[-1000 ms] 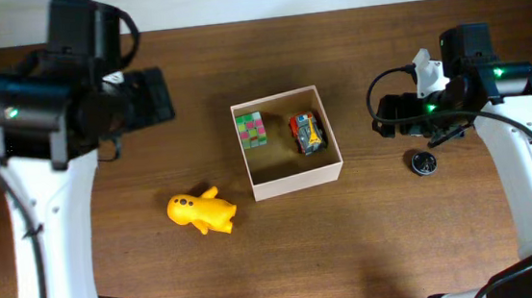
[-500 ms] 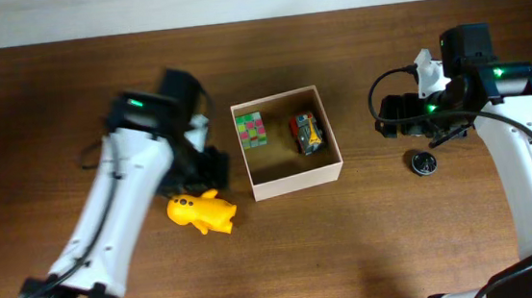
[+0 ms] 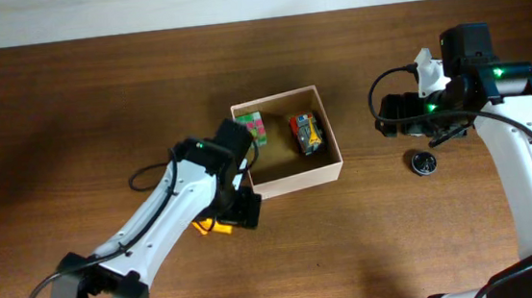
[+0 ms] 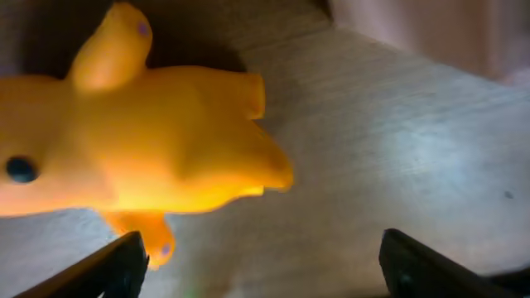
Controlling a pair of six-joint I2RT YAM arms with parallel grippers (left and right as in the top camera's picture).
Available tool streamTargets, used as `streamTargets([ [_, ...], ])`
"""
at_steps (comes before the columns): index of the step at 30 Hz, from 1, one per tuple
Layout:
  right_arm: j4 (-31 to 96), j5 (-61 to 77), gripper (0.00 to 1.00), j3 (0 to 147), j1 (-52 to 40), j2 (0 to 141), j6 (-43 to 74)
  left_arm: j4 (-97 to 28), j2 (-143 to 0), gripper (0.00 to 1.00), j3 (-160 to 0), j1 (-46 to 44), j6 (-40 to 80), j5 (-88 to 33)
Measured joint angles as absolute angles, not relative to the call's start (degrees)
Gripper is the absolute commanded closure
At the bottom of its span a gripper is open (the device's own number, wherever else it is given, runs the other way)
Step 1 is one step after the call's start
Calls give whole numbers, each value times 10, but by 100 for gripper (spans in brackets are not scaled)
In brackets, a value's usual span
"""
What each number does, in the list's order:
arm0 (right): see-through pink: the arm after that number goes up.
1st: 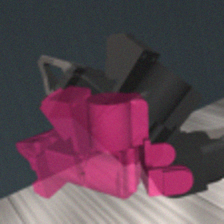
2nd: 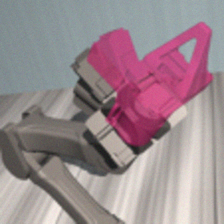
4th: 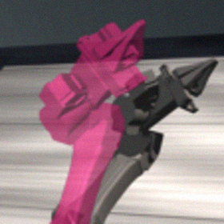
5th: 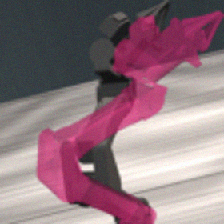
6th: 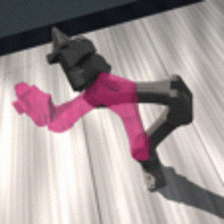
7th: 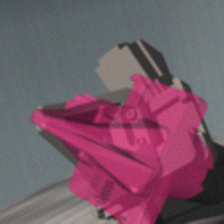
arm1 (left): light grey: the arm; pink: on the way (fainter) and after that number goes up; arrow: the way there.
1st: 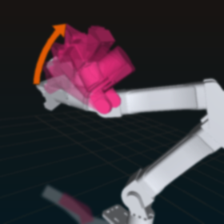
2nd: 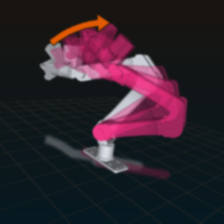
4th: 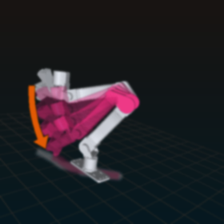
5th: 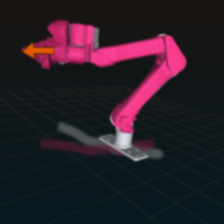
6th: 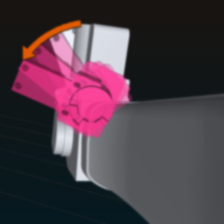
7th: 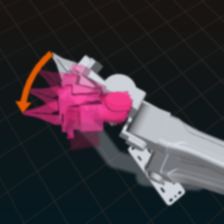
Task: Pack container
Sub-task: 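Lower the left gripper onto the yellow duck toy and grasp it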
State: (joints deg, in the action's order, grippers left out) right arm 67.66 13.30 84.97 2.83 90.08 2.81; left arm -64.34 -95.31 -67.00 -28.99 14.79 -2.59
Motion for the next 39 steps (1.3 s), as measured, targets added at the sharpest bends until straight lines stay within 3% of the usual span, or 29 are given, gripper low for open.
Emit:
streamTargets([
  [9, 677, 133, 1, 850, 28, 901, 28, -568, -953, 11, -595, -254, 152, -25],
  [13, 677, 133, 1, 850, 28, 901, 28, -538, -952, 58, -595, -253, 160, -21],
  [14, 677, 133, 1, 850, 28, 901, 28, -534, -952, 63, -595, -253, 159, -19],
  [17, 682, 133, 1, 850, 28, 901, 27, -523, -952, 64, -595, -253, 158, -17],
  [21, 687, 133, 1, 850, 28, 901, 28, -517, -952, 83, -595, -253, 160, -14],
  [23, 688, 133, 1, 850, 28, 901, 28, -515, -952, 82, -595, -253, 159, -14],
  [30, 688, 133, 1, 850, 28, 901, 28, -521, -952, 55, -595, -253, 158, -12],
  [37, 688, 133, 1, 850, 28, 901, 28, -548, -935, 54, -596, -253, 161, -25],
  [39, 687, 133, 1, 850, 28, 901, 28, -548, -917, 46, -597, -253, 160, -31],
])
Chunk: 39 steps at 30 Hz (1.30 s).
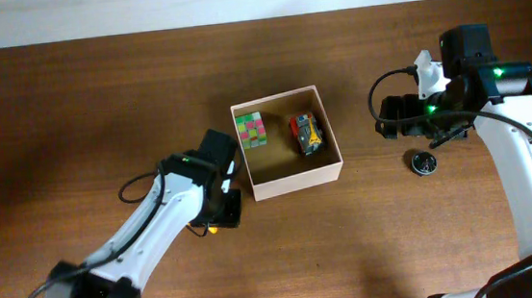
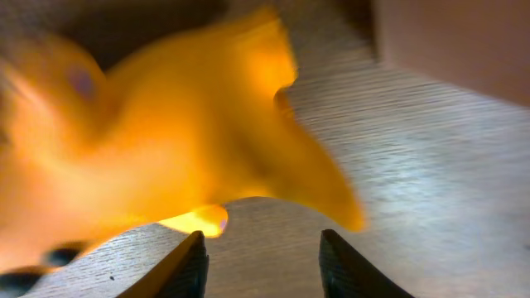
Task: Pack container
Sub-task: 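Lower the left gripper onto the yellow duck toy and grasp it, then lift the yellow duck and carry it into the box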
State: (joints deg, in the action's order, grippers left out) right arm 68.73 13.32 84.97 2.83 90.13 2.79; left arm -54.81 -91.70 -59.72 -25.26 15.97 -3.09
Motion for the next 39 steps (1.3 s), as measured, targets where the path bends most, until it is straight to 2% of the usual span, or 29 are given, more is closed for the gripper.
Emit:
streamTargets([
  [2, 687, 133, 1, 850, 28, 901, 28, -541, -892, 35, -601, -253, 159, -32],
  [4, 687, 133, 1, 850, 28, 901, 28, -533, -870, 30, -607, -253, 162, -30],
  [13, 687, 133, 1, 850, 28, 901, 28, -527, -860, 27, -616, -253, 165, -25],
  [22, 687, 133, 2, 850, 28, 901, 27, -550, -898, 16, -616, -253, 170, -25],
  [24, 687, 133, 1, 850, 28, 901, 27, -552, -915, 8, -616, -253, 170, -25],
  [26, 687, 133, 1, 850, 28, 901, 27, -548, -927, 6, -616, -253, 170, -23],
  [30, 687, 133, 1, 850, 28, 901, 27, -543, -953, 7, -617, -253, 171, -19],
  [35, 687, 133, 1, 850, 28, 902, 27, -539, -989, 28, -620, -253, 174, -6],
  [39, 687, 133, 1, 850, 28, 902, 28, -531, -998, 35, -621, -251, 173, 5],
])
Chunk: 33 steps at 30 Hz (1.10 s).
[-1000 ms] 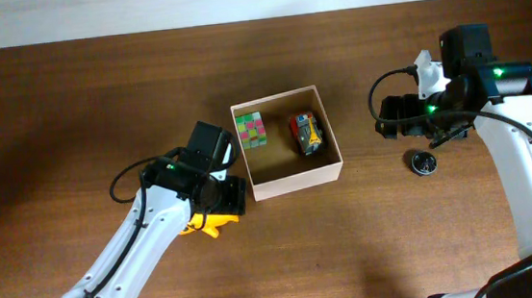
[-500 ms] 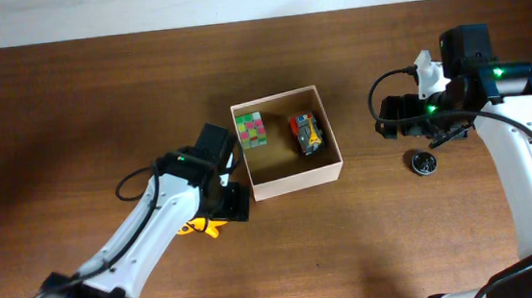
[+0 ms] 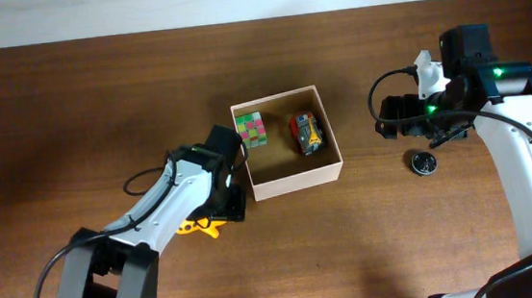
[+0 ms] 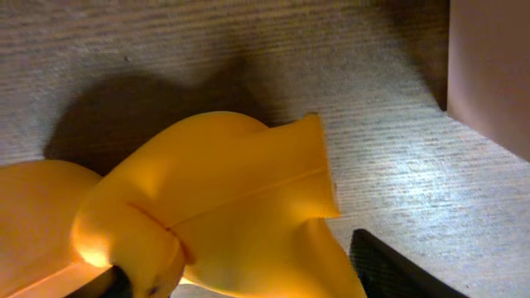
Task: Pack container
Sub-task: 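Lift the yellow duck and carry it into the box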
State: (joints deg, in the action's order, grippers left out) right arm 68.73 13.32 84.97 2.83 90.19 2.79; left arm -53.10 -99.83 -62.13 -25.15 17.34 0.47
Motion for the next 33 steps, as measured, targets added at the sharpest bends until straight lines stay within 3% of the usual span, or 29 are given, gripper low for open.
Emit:
streamTargets([
  [8, 687, 133, 1, 850, 28, 902, 28, -529, -998, 71, -622, -250, 175, 12],
  [11, 687, 133, 1, 850, 28, 902, 27, -531, -992, 80, -622, -249, 175, 14],
  [18, 687, 133, 1, 850, 28, 902, 28, -543, -942, 92, -633, -249, 176, 2],
  [33, 687, 133, 1, 850, 28, 902, 28, -638, -840, 95, -789, -251, 176, 0],
])
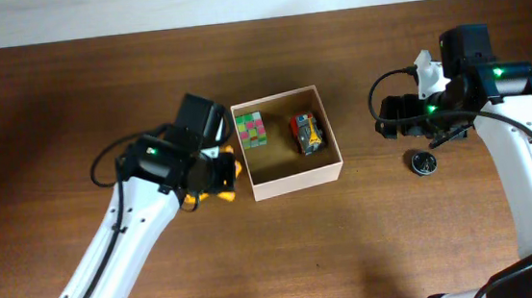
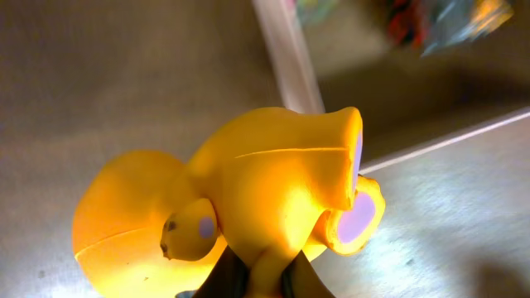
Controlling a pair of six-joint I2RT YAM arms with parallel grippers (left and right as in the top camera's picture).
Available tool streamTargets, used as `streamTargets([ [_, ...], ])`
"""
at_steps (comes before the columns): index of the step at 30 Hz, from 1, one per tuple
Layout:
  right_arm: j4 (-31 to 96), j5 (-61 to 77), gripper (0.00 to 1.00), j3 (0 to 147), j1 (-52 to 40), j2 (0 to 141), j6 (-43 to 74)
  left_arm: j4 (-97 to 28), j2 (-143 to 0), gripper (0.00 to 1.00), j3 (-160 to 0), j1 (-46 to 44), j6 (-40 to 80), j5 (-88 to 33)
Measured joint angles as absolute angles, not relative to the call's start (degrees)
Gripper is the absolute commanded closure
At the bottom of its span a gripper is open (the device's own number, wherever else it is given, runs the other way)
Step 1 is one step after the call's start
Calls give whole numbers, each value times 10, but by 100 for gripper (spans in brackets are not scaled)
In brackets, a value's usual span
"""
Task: Pack container
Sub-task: 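Lift the yellow duck and carry it into the box, then lower the duck into the box and open the left gripper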
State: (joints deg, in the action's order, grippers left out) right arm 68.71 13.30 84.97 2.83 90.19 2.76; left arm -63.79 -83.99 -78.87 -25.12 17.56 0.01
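Observation:
A yellow rubber toy (image 2: 248, 190) with purple spots fills the left wrist view, pinched between my left gripper's dark fingers (image 2: 232, 273) at the bottom edge. Overhead, the toy (image 1: 211, 165) peeks out beside my left gripper (image 1: 208, 168), just left of the open cardboard box (image 1: 334, 153). Inside the box lie a green-and-pink cube (image 1: 251, 129) and a red-and-yellow toy car (image 1: 306, 134). My right gripper (image 1: 394, 118) hovers to the right of the box; its jaws are too dark to read.
A small round dark object (image 1: 425, 163) lies on the brown wooden table (image 1: 68, 99) to the right of the box, below my right arm. A white wall strip runs along the far edge.
My left gripper has shut on the yellow toy and lifted it off the table. It now holds it higher and closer to the box's left wall. The right arm has not moved.
My left gripper was open over the yellow toy lying on the table below the box's left corner. At the following two moments it stayed close above the toy, shifting around it. Now it is shut on the toy, raised beside the box.

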Motion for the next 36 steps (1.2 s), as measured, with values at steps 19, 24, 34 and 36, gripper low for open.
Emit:
streamTargets([
  [19, 683, 133, 1, 850, 28, 902, 28, -430, -957, 96, -830, -341, 198, -39],
  [24, 683, 133, 1, 850, 28, 902, 27, -415, -1008, 96, -830, -368, 211, -48],
  [34, 683, 133, 1, 850, 28, 902, 28, -430, -1032, 91, -830, -379, 250, -40],
  [36, 683, 133, 1, 850, 28, 902, 28, -435, -1038, 87, -830, -379, 252, -38],
])
